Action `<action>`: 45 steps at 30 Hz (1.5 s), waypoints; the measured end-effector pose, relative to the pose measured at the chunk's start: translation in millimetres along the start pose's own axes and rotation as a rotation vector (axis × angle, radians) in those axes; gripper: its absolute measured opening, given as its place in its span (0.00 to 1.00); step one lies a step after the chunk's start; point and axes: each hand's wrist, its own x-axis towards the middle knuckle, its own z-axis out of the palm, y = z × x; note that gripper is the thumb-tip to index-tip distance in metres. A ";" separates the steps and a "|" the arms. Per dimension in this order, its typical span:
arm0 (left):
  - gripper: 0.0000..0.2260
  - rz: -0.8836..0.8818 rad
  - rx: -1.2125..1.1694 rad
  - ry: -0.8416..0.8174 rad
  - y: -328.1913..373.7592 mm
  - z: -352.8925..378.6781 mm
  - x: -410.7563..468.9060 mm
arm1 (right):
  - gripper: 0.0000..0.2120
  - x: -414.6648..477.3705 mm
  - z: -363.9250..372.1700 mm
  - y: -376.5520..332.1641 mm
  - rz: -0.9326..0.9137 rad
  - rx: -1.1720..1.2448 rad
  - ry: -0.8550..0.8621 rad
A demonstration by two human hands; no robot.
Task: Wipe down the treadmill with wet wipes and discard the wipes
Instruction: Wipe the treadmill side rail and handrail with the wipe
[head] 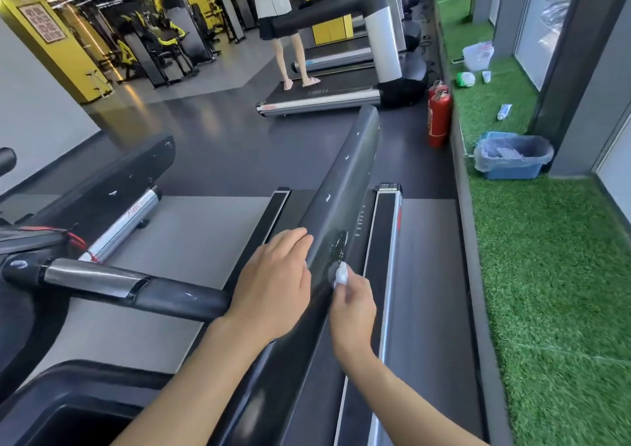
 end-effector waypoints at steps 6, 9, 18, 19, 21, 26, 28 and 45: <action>0.19 0.043 0.043 0.023 -3.8 5.2 1.8 | 0.27 -52.9 1.3 20.4 -0.073 0.149 -0.358; 0.23 0.042 0.055 0.004 -3.1 4.6 2.0 | 0.22 -4.4 6.1 19.7 -0.033 0.178 -0.373; 0.23 0.025 0.047 -0.025 -3.4 4.3 2.1 | 0.30 -24.9 2.2 24.3 -0.148 0.127 -0.451; 0.22 0.018 0.039 -0.029 -3.2 4.3 1.6 | 0.29 -34.5 -0.4 25.4 -0.186 0.097 -0.469; 0.21 0.010 0.024 -0.030 -3.0 3.9 1.2 | 0.27 -20.6 -1.0 23.2 -0.181 0.044 -0.474; 0.23 -0.035 -0.033 -0.031 -0.2 0.9 -0.4 | 0.25 12.4 1.9 6.2 -0.163 0.004 -0.406; 0.24 -0.060 -0.083 -0.030 -1.4 -0.3 -0.5 | 0.27 -22.8 -1.0 13.9 -0.312 -0.046 -0.450; 0.23 -0.114 -0.114 -0.036 3.4 -6.0 2.2 | 0.34 12.1 -2.8 1.4 -0.518 -0.371 -0.421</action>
